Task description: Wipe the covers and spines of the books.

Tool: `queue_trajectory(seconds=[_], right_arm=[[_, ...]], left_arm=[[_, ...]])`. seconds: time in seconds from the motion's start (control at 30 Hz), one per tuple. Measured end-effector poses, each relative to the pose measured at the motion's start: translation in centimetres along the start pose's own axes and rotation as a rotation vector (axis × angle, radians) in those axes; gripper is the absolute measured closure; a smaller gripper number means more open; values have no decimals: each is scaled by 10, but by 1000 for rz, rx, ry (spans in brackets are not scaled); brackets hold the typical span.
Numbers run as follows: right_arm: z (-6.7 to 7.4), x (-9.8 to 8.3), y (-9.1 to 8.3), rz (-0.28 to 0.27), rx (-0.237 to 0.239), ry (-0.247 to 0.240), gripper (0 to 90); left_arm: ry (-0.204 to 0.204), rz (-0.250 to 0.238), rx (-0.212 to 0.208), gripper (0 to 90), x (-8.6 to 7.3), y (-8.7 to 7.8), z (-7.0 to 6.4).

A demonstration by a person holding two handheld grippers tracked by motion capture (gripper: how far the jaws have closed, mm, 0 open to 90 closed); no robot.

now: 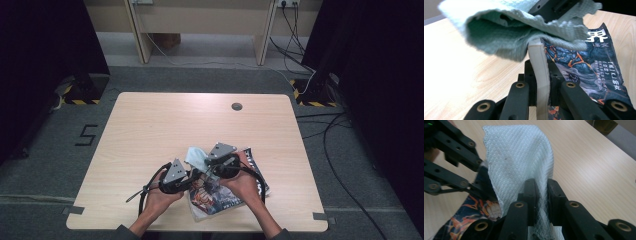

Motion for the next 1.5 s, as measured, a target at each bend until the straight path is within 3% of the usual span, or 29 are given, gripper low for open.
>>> queue_trajectory(seconds=[0.4,0.47,0.73,0.8,0.97,1.5], right_arm=[[-41,-24,4,50,-37,99,799],[-45,-26,4,44,-27,121,799],[-40,-14,5,35,-3,81,801],[-43,-14,8,36,11,98,801],[-53,-19,11,47,10,124,802],[-94,-47,15,95,-70,195,802]], left_arm=[[42,5,14,814,1,0,-2],[41,4,14,814,1,0,-1],[51,1,18,815,2,-2,-1],[46,2,19,814,1,-2,0],[49,2,16,815,1,-2,-1],[73,-4,6,815,2,-3,-3]])
Point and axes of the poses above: each handheld gripper's, and its own axes: y roughly forward along the jaws, x roughly out of its top, z roughly to its left, the point moved 2 cm from there along y, roughly forward along the jaws, and after that the axes turned 7 degrees about x, right-handed, at the moved point
